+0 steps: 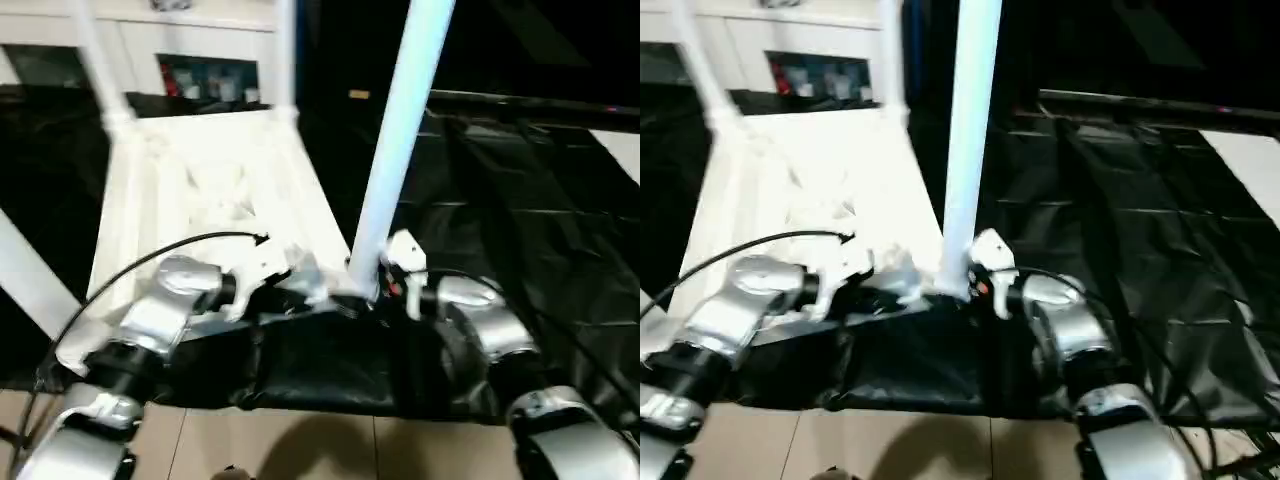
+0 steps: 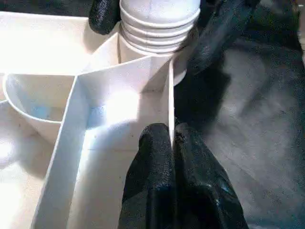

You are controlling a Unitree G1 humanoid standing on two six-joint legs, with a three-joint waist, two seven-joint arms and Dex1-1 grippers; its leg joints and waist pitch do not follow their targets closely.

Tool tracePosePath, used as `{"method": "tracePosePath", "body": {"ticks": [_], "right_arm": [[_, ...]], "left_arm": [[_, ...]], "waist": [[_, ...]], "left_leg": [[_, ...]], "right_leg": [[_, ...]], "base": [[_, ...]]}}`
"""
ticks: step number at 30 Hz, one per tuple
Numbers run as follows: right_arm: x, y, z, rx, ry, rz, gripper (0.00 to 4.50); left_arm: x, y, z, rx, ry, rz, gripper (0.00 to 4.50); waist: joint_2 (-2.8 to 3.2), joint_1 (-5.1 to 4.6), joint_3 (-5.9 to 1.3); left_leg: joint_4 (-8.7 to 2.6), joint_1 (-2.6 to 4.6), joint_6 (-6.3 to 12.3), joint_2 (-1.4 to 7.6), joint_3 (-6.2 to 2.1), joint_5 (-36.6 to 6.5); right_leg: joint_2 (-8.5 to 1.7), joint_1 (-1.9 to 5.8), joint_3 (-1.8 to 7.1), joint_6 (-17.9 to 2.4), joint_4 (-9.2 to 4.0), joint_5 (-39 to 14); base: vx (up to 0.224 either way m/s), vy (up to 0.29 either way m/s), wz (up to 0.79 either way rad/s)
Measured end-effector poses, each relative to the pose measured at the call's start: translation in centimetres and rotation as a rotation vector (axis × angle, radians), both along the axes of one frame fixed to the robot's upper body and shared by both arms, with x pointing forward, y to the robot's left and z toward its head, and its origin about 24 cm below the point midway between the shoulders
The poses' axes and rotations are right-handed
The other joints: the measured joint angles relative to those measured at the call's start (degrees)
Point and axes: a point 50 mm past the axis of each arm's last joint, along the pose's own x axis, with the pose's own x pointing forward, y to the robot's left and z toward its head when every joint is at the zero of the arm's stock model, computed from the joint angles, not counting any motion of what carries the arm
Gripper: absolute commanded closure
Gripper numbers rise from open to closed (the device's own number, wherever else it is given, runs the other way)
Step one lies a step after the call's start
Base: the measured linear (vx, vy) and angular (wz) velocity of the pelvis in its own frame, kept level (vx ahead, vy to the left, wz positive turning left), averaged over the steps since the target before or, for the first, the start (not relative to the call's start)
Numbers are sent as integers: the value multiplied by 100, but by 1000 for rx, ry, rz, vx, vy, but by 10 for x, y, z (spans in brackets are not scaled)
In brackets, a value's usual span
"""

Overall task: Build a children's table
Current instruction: Rotate leg to tighten

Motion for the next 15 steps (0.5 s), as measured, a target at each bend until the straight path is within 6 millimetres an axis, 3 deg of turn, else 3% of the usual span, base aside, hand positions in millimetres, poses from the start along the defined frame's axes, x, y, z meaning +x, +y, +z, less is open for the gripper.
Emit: {"method": "tracePosePath", "body": {"ticks": [7, 15], "right_arm": [[-10, -5, 5, -58, 40, 230, 109], [-19, -3, 2, -27, 71, 286, 164]], "left_arm": [[-11, 9, 1, 2, 74, -108, 450], [-15, 10, 2, 6, 104, -145, 450]], "waist": [[-21, 83, 6], [-28, 168, 3]], "left_leg": [[7, -1, 0, 2, 0, 1], [9, 2, -2, 2, 1, 1]], "right_leg": [[0, 2, 0, -2, 2, 2], [-1, 3, 1, -3, 6, 2]], "base": [[0, 0, 0], [0, 0, 0]]}}
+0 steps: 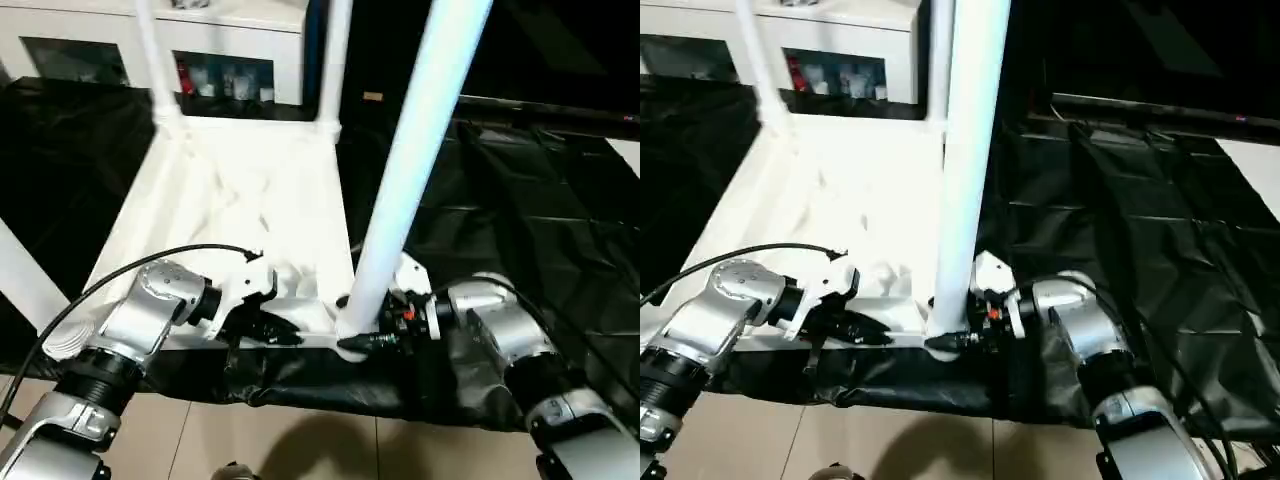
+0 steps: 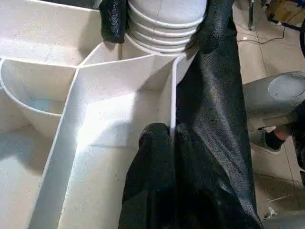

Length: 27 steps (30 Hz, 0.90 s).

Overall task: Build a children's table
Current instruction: Rotate leg to tighten

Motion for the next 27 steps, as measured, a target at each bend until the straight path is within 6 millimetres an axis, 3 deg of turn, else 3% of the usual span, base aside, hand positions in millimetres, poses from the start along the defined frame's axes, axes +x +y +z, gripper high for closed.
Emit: {"method": "tracePosePath", "body": {"ticks": [6, 9, 12, 16, 19, 23, 25, 27], "right_arm": [[2, -3, -3, 13, -5, -96, 180], [11, -1, -9, 24, -31, -298, 181], [21, 6, -14, 46, -45, -511, 182], [38, 18, -17, 63, -47, -852, 182], [45, 26, -16, 64, -48, -1005, 182], [46, 28, -16, 70, -72, -1038, 182], [46, 28, -15, 81, -84, -1045, 113], [46, 28, -14, 92, -88, -1033, 113]], "left_arm": [[4, -4, -3, -2, -36, 47, 450], [14, -9, -5, 1, -87, 154, 450], [23, -16, -8, 4, -128, 253, 450], [35, -35, -10, 14, -191, 398, 450], [39, -46, -10, 15, -220, 457, 450], [40, -49, -10, 8, -225, 468, 450], [40, -49, -10, 3, -227, 465, 450], [39, -49, -9, 0, -227, 451, 450]], "waist": [[2, 5, -2], [-6, -27, -5], [-5, -157, -6], [3, -292, -3], [19, -317, -3], [47, -305, -18], [61, -296, -24], [76, -291, -22]], "left_leg": [[0, 6, -1, -1, 0, 1], [2, 65, -4, -2, -2, 3], [-1, 98, -5, -7, -5, 3], [-1, 93, -5, -15, -12, 3], [-1, 92, -5, -16, -13, 3], [-4, 92, -5, -17, -12, 2], [-25, 90, -6, -18, -8, 0], [-43, 79, -6, -18, -8, 1]], "right_leg": [[0, 25, 2, 0, 0, 0], [0, 45, 4, 20, -2, -9], [0, 69, 5, 24, -12, -11], [-2, 55, 4, 24, -29, -12], [-2, 47, 5, 24, -28, -11], [-2, 47, 9, 21, -13, -3], [-2, 40, 9, 19, -13, -1], [0, 30, 7, 15, -13, 1]], "base": [[0, 0, 0], [0, 0, 0], [0, 0, 0], [0, 0, 0], [0, 0, 0], [0, 0, 0], [0, 0, 0], [0, 0, 0]]}}
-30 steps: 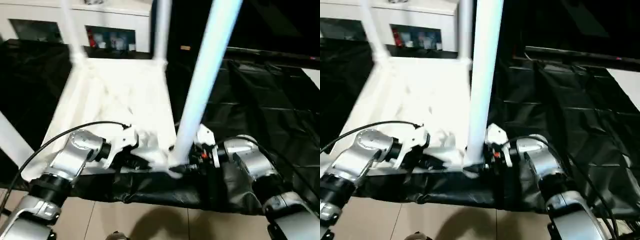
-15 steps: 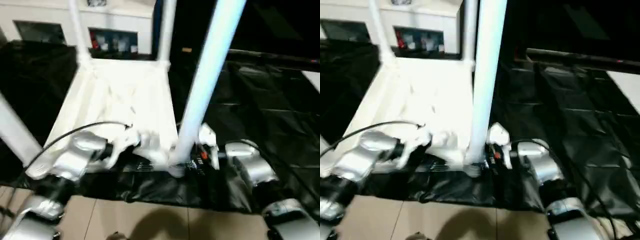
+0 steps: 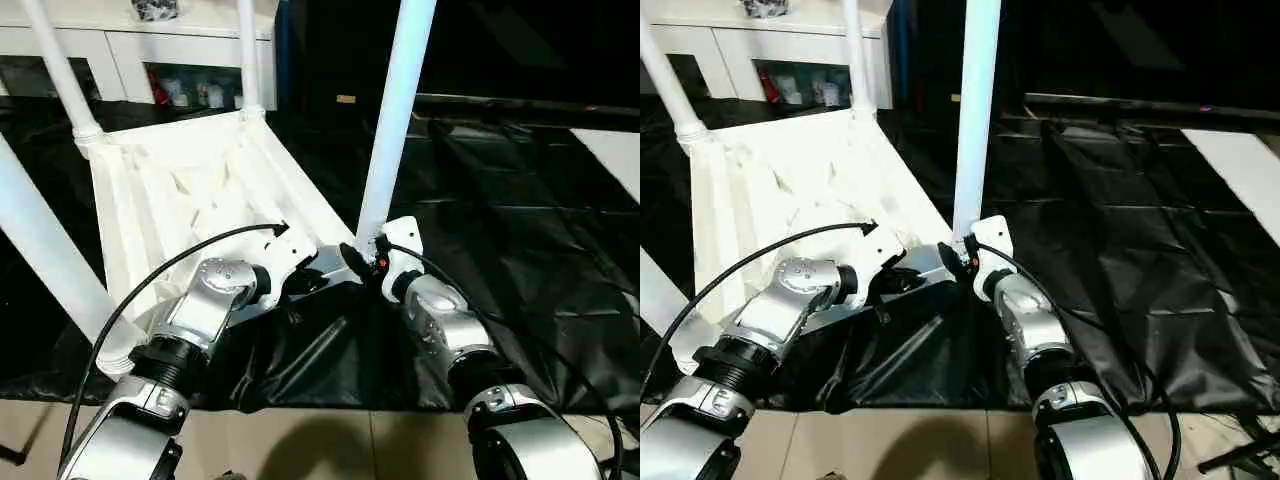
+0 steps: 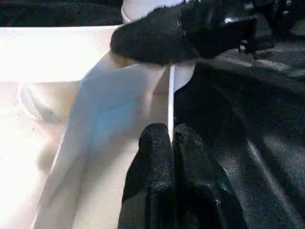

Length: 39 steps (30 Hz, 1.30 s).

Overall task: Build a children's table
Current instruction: Rotate leg to tighten

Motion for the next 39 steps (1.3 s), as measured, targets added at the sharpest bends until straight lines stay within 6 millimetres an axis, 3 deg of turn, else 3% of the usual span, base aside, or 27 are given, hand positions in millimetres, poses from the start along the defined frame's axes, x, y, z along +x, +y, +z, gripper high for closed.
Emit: {"method": "tracePosePath", "body": {"ticks": [3, 9, 20, 25, 35, 39], "right_arm": [[-1, -1, 1, 6, -13, 59, 83], [-9, -12, 3, -61, -45, 308, 83], [-33, -27, 7, -106, -24, 779, 83], [-40, -28, 10, -144, -14, 924, 129], [-42, -28, 11, -135, 1, 958, 173], [-37, -30, 7, -119, -2, 825, 175]], "left_arm": [[-1, 4, 2, 1, -5, -21, 450], [-9, 18, 4, 4, 14, -119, 450], [-27, 37, 5, -21, 140, -337, 450], [-31, 45, 6, -12, 182, -404, 450], [-32, 47, 8, -13, 185, -424, 450], [-28, 42, 4, -8, 134, -361, 450]], "waist": [[7, -10, 4], [15, 4, 2], [14, 157, 5], [-22, 171, 10], [-42, 190, 16], [-48, 179, 14]], "left_leg": [[-8, -37, 0, 6, 0, 0], [0, -80, 1, 7, 0, 0], [23, -79, 2, 15, 5, 0], [31, -79, 2, 16, 4, 0], [33, -80, 2, 16, 4, 0], [38, -67, 2, 15, 4, 2]], "right_leg": [[7, -19, -5, -16, 0, 6], [6, -48, -5, -19, -2, 8], [3, -53, -12, -24, 5, 11], [2, -51, -10, -27, 5, 13], [2, -51, -10, -28, 5, 13], [1, -19, -7, -12, 6, 4]], "base": [[0, 0, 0], [0, 0, 0], [0, 0, 0], [0, 0, 0], [0, 0, 0], [0, 0, 0]]}}
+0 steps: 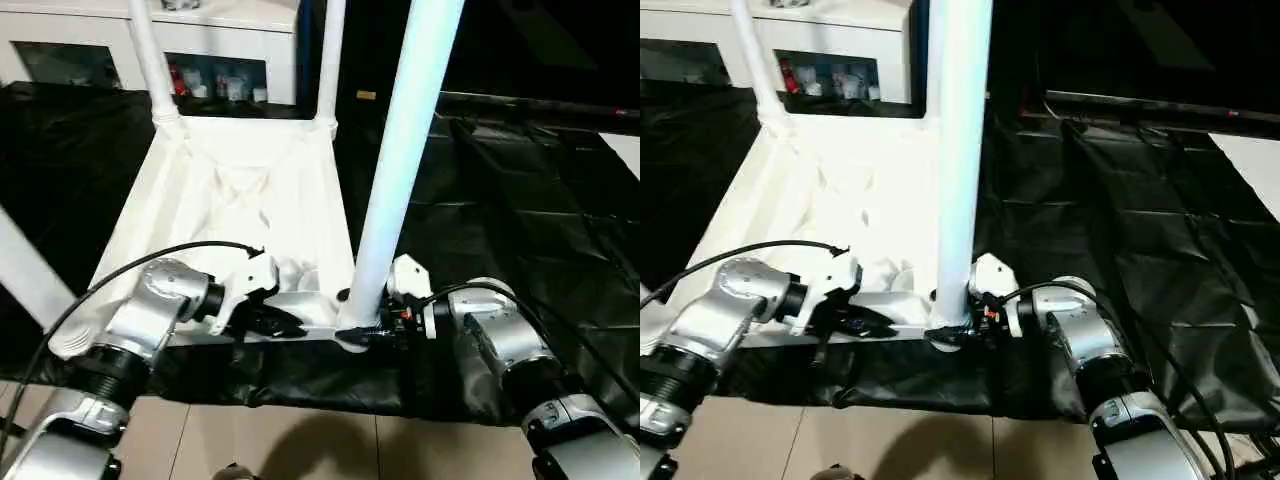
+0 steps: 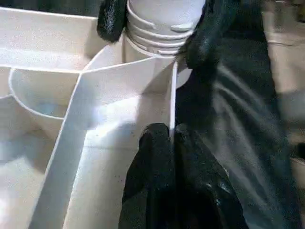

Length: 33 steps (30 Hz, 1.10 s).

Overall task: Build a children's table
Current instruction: Rotate leg to tighten

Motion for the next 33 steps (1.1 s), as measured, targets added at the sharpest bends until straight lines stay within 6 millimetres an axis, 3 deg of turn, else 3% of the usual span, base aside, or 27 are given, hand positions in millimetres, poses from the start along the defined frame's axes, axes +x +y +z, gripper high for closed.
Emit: {"method": "tracePosePath", "body": {"ticks": [4, 7, 11, 16, 18, 23, 28, 33], "right_arm": [[16, 8, -8, 46, -6, -355, 176], [24, 16, -11, 75, 2, -555, 176], [31, 25, -12, 81, 1, -732, 176], [33, 30, -11, 77, -60, -824, 176], [33, 29, -10, 87, -63, -826, 121], [32, 19, -8, 103, -49, -716, 79], [25, 7, -1, 66, -81, -427, 79], [14, -4, 3, 25, -73, -188, 79]], "left_arm": [[14, -12, -4, 6, -79, 171, 450], [19, -23, -5, 12, -109, 249, 450], [23, -35, -7, 21, -143, 318, 450], [25, -42, -6, 23, -167, 343, 450], [25, -42, -6, 21, -170, 340, 450], [22, -42, -3, 8, -160, 296, 450], [14, -30, 2, -7, -128, 164, 450], [7, -19, 2, -15, -83, 70, 450]], "waist": [[-14, -109, 2], [-16, -195, 3], [-10, -214, -1], [4, -205, -6], [4, -198, -6], [6, -180, -4], [10, -148, -1], [6, -100, 1]], "left_leg": [[2, 66, -1, -5, -3, 0], [2, 77, -1, -10, -4, 0], [1, 81, -1, -11, -7, 0], [-9, 79, -1, -14, -5, 0], [-21, 77, -2, -17, -3, -1], [-51, 35, -3, -16, -2, -2], [-43, -23, 4, -9, 1, -3], [-25, -21, 9, -5, 0, -6]], "right_leg": [[0, 27, 4, 13, -8, -7], [-3, 29, 4, 16, -17, -8], [-3, 28, 4, 16, -20, -8], [-3, 24, 9, 15, -19, -8], [-3, 23, 10, 14, -19, -6], [-2, 4, 5, 3, -17, 0], [-1, -40, -4, -7, -11, -2], [-1, -45, -6, -12, -6, 0]], "base": [[0, 0, 0], [0, 0, 0], [0, 0, 0], [0, 0, 0], [0, 0, 0], [0, 0, 0], [0, 0, 0], [0, 0, 0]]}}
